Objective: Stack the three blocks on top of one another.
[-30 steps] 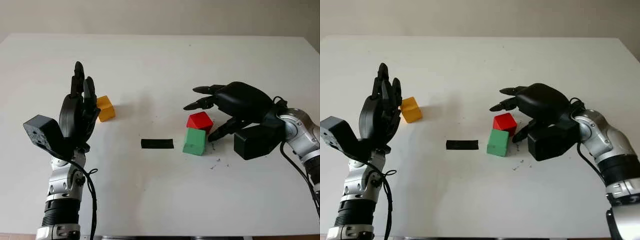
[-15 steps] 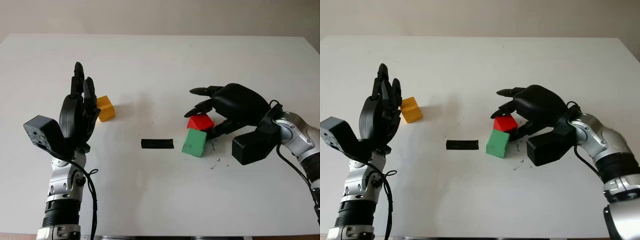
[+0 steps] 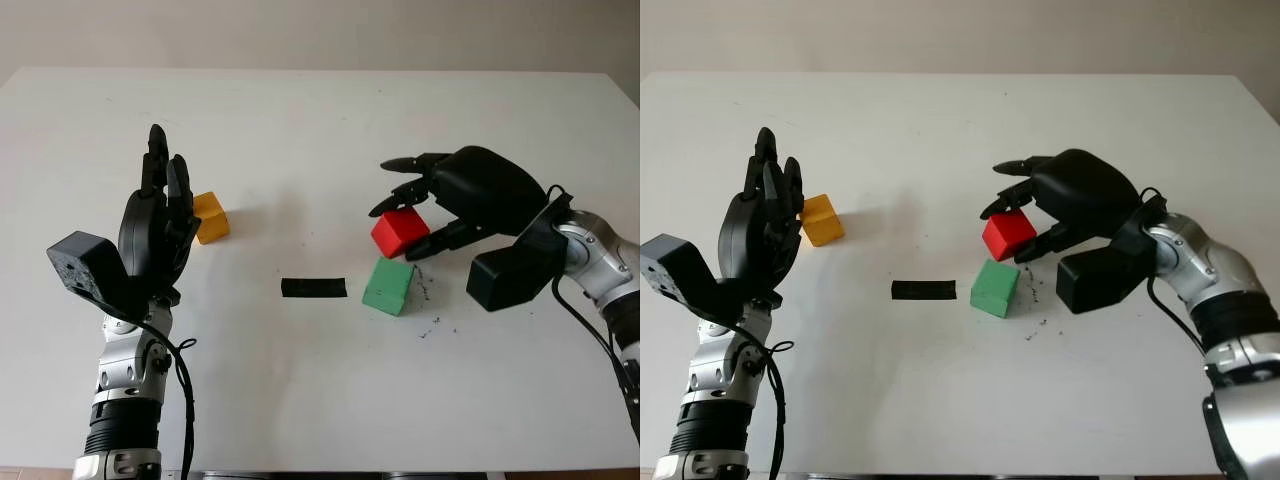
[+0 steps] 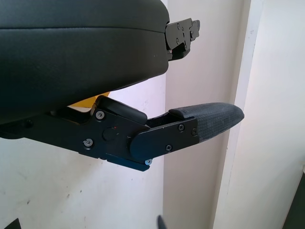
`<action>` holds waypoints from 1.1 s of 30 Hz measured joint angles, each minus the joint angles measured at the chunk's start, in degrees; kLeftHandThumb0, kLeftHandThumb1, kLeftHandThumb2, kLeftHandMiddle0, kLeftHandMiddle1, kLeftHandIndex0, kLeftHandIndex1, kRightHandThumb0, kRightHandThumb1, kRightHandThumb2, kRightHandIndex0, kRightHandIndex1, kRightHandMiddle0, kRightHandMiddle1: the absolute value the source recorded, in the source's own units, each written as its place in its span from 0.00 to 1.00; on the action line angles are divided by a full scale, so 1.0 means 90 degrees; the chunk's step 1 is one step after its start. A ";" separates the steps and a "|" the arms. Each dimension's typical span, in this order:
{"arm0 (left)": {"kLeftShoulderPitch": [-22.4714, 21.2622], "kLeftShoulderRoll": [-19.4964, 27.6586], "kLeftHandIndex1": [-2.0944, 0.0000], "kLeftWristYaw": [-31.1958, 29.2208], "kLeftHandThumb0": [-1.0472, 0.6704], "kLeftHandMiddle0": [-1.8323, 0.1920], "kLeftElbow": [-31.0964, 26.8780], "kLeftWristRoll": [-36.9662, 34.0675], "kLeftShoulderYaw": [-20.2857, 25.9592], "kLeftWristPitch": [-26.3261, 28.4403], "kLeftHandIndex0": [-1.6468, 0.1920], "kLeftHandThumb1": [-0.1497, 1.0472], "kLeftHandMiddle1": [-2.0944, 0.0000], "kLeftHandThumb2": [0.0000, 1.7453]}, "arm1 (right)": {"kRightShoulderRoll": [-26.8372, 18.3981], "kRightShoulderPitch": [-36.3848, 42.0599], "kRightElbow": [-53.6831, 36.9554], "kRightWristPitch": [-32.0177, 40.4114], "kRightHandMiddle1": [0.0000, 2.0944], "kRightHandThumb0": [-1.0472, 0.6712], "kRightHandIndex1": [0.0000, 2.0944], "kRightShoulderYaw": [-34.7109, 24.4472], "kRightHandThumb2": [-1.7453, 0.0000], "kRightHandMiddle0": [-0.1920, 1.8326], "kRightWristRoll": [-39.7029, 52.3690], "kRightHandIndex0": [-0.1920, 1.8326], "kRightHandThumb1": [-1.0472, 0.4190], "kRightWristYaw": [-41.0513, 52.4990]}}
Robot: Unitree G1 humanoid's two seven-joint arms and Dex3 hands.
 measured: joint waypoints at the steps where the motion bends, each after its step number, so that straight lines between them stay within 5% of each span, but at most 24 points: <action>1: 0.0000 0.0000 1.00 0.0000 0.17 1.00 0.0000 0.0002 -0.0004 -0.0001 1.00 1.00 1.00 0.38 | 0.0019 -0.0159 0.0123 0.0000 0.26 0.32 0.03 -0.0001 0.97 0.56 -0.0005 0.36 0.15 -0.0061; 4: 0.0000 0.0000 1.00 -0.0002 0.17 1.00 0.0000 0.0011 -0.0011 -0.0001 1.00 1.00 1.00 0.38 | 0.0075 -0.0648 0.0442 -0.0008 0.37 0.33 0.03 0.0020 0.97 0.49 -0.0063 0.36 0.14 -0.0162; 17: 0.0017 -0.0031 1.00 0.0009 0.17 1.00 -0.0068 0.0007 -0.0084 0.0056 1.00 1.00 1.00 0.38 | 0.0417 -0.1408 0.0267 -0.0772 0.57 0.34 0.01 0.0620 0.97 0.37 -0.0550 0.30 0.08 -0.0060; 33: 0.0079 -0.0070 1.00 0.0143 0.17 1.00 -0.0176 0.0013 -0.0104 0.0105 1.00 1.00 1.00 0.38 | 0.1227 -0.1081 -0.0337 -0.0967 0.60 0.33 0.02 0.0829 0.97 0.35 0.0804 0.28 0.08 0.2538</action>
